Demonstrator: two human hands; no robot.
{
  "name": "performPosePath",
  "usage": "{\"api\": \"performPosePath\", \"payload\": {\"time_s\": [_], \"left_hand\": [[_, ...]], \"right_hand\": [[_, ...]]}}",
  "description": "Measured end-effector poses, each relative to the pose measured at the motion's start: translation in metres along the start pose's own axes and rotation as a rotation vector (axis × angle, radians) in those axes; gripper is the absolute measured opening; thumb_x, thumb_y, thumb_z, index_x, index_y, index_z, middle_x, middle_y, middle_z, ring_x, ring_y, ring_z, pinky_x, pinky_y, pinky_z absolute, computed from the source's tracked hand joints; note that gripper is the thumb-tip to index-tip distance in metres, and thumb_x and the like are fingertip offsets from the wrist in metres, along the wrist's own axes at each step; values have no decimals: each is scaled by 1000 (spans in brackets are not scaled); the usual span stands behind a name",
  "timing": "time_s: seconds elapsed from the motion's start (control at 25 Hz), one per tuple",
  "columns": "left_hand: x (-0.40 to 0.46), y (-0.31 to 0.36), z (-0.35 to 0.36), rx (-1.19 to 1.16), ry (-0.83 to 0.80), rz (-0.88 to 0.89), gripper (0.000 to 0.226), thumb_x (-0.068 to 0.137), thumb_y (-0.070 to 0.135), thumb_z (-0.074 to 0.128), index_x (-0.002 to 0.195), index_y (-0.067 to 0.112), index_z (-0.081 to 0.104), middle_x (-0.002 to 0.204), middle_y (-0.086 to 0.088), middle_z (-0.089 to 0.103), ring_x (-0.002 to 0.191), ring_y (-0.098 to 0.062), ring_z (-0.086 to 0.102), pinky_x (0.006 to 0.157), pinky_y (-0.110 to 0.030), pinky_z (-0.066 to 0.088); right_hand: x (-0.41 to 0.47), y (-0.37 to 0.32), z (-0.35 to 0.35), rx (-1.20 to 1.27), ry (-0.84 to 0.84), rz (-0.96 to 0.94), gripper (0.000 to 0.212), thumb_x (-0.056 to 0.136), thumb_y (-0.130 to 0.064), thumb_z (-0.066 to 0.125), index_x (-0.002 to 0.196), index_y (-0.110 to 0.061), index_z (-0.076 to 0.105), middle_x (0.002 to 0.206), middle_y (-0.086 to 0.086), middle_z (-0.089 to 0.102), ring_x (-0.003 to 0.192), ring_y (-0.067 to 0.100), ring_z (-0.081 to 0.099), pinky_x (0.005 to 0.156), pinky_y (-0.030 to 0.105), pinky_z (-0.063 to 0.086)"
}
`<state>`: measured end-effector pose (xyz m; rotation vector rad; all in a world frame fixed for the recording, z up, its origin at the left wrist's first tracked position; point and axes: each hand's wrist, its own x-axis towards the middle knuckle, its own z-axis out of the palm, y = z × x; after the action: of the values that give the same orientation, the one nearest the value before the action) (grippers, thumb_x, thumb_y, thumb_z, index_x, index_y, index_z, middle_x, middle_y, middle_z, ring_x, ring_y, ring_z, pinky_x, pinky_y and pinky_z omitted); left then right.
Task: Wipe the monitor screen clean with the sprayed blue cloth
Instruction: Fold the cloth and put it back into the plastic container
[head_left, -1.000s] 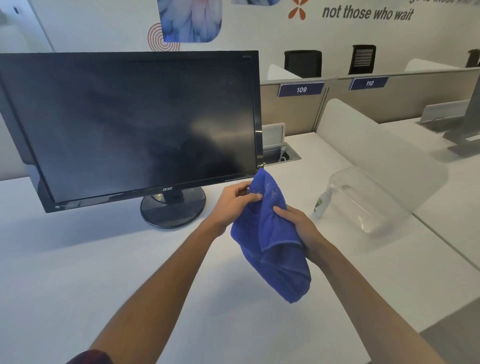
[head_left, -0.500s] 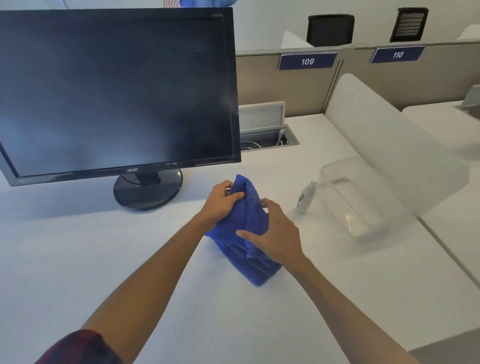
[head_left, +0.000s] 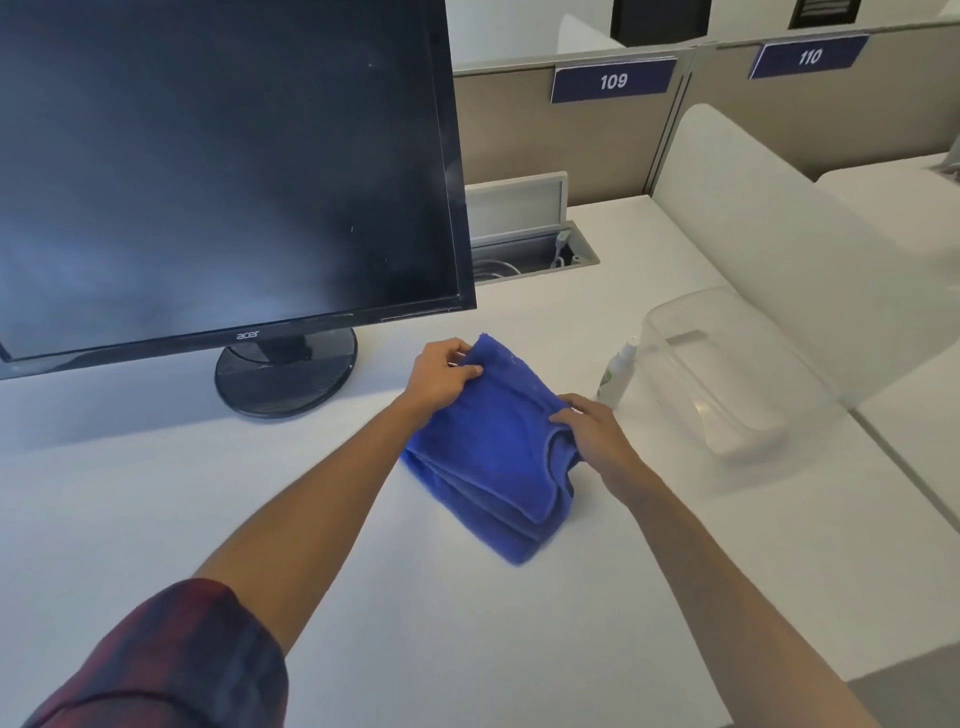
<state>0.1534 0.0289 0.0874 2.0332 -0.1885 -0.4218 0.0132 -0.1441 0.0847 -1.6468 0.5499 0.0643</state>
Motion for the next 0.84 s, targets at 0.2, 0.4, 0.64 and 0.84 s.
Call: {"api": "performPosePath", "payload": {"time_s": [0.2, 0.4, 0.64, 0.84], "left_hand": [[12, 4, 16, 24, 11, 17, 21, 85, 5, 62, 103, 13, 69, 103, -6, 70, 98, -23, 64, 87, -36, 53], [13, 1, 16, -16, 45, 6, 23, 86, 7, 59, 106, 14, 67, 109, -2, 68, 103, -20, 61, 91, -34, 50], [-10, -4, 12, 59, 201, -47, 48, 83, 66, 52, 70, 20, 55, 71, 2, 57, 67, -16, 54, 62, -30, 44], [-23, -17, 6, -205, 143, -158, 31, 78, 20, 75, 105, 10, 63, 100, -13, 67, 95, -28, 67, 79, -39, 60]], "right_hand": [[-3, 2, -17, -353, 0, -57, 23, 84, -30, 73, 107, -28, 67, 92, -4, 69, 89, 15, 65, 73, 22, 50], [-14, -1, -4, -544, 301, -328, 16, 80, -16, 65, 95, -19, 70, 85, -4, 65, 74, 15, 60, 62, 19, 41], [-38, 9, 34, -988, 343, -818, 29, 71, -9, 75, 99, -16, 73, 86, 2, 63, 73, 23, 59, 60, 33, 46], [-44, 20, 34, -947, 375, -777, 36, 75, -5, 72, 110, -14, 71, 100, 3, 66, 73, 24, 63, 59, 31, 49]]}}
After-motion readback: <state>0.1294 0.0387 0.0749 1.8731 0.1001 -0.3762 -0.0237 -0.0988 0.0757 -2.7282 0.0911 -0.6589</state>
